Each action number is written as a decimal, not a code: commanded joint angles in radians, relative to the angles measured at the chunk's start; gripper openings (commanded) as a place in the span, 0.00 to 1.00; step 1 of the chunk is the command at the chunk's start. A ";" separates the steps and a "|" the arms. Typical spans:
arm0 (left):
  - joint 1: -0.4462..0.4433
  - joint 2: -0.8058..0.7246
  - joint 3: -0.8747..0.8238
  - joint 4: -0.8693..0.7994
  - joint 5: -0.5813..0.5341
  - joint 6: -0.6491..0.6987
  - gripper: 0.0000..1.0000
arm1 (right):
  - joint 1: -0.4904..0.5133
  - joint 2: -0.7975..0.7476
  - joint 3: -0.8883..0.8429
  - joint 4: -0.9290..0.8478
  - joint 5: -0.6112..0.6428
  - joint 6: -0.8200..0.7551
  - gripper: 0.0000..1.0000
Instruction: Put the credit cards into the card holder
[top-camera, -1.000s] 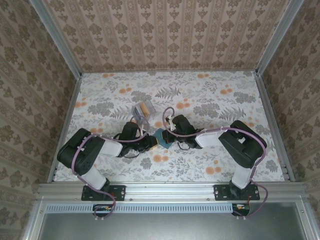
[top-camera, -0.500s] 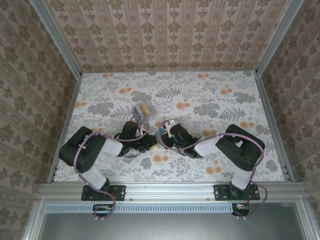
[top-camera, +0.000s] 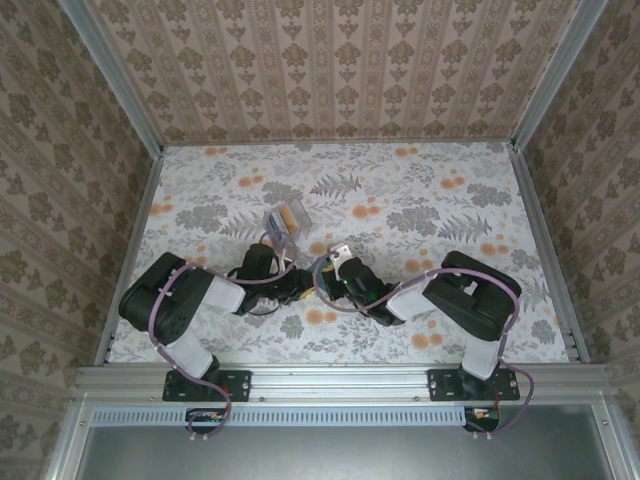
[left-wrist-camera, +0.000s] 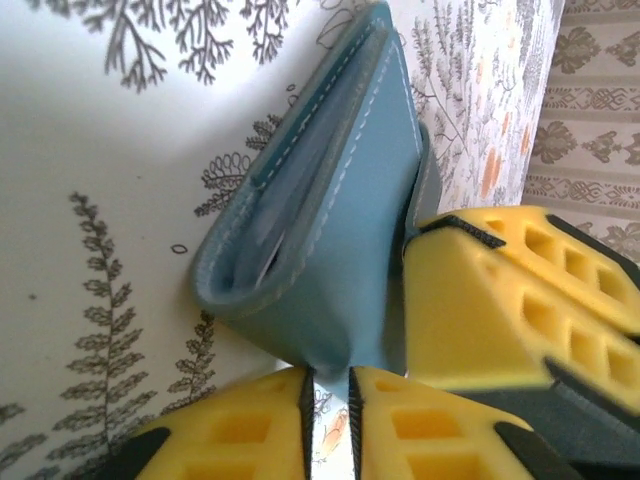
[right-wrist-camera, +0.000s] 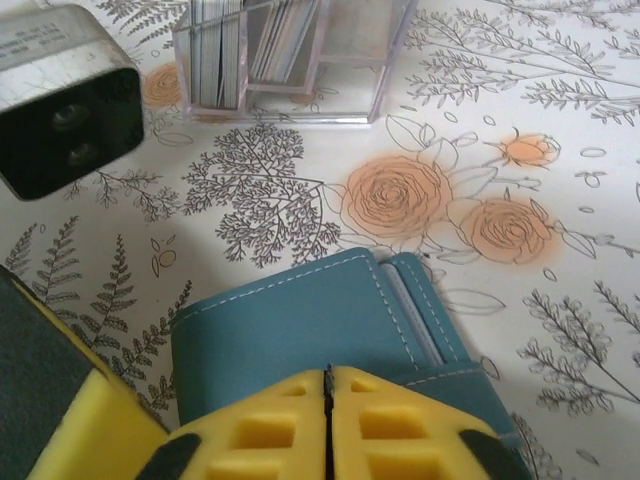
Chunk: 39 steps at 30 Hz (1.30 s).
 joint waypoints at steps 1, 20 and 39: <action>0.027 -0.087 -0.011 -0.137 -0.171 0.082 0.24 | 0.016 -0.092 -0.011 -0.225 -0.031 0.004 0.26; 0.224 -0.785 0.271 -0.923 -0.747 0.699 0.77 | -0.189 -0.845 -0.014 -0.415 0.328 -0.109 0.91; 0.332 -0.745 -0.091 -0.198 -0.899 1.251 1.00 | -0.422 -0.872 -0.384 -0.039 0.426 -0.355 1.00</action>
